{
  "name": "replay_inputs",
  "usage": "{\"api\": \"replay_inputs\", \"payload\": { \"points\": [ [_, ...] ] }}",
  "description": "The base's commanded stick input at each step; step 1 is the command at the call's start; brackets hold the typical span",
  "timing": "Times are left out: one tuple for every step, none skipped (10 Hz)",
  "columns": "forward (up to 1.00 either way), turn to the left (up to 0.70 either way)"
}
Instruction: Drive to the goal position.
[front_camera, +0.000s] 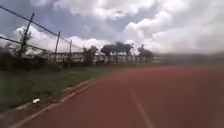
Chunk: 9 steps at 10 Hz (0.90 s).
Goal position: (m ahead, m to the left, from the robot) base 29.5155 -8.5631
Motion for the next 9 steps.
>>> {"api": "replay_inputs", "payload": {
  "points": [
    [1.00, -0.31],
    [1.00, -0.31],
    [1.00, -0.31],
    [1.00, -0.31],
    [1.00, -0.31],
    [1.00, -0.20],
    [1.00, -0.05],
    [1.00, -0.01],
    [1.00, 0.00]
  ]
}}
